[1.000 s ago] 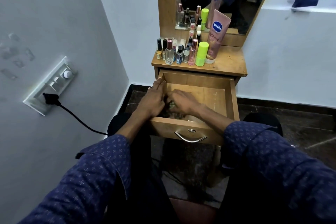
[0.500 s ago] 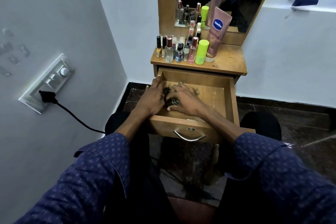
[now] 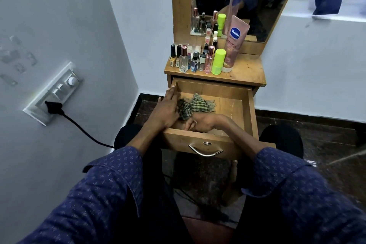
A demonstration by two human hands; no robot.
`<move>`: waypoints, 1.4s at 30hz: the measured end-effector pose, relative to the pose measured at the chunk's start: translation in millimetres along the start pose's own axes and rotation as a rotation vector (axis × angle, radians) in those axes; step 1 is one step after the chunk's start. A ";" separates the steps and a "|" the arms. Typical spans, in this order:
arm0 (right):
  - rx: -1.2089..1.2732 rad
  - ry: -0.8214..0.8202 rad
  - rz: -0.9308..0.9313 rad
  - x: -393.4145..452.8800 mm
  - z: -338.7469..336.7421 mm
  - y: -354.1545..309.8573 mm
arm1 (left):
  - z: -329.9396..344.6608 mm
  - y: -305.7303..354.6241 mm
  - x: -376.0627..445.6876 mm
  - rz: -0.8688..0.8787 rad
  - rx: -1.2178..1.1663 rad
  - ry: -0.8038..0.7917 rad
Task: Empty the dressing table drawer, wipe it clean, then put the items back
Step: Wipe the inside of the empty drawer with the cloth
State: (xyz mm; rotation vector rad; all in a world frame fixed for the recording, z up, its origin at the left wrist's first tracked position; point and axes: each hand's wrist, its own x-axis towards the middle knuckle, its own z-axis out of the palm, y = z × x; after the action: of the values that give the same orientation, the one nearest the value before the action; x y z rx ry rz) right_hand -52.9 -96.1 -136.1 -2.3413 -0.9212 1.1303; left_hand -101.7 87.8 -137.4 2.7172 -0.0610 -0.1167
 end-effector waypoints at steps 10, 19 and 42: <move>0.594 0.194 -0.027 -29.4 -20.9 14.3 | 0.2 -1.2 0.7 0.007 -0.002 0.009; 0.578 1.153 -0.249 -66.0 -58.5 21.5 | 1.8 -0.8 -0.2 0.002 -0.008 0.016; 0.341 1.509 0.053 -54.3 -84.2 49.0 | -3.1 3.3 -2.6 -0.006 -0.002 0.000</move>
State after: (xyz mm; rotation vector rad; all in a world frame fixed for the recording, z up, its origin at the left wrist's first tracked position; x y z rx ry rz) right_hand 8.3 -173.5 -84.1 -2.0715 -0.0553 -0.5495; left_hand -104.1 86.2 -133.1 2.7154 -0.0534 -0.1186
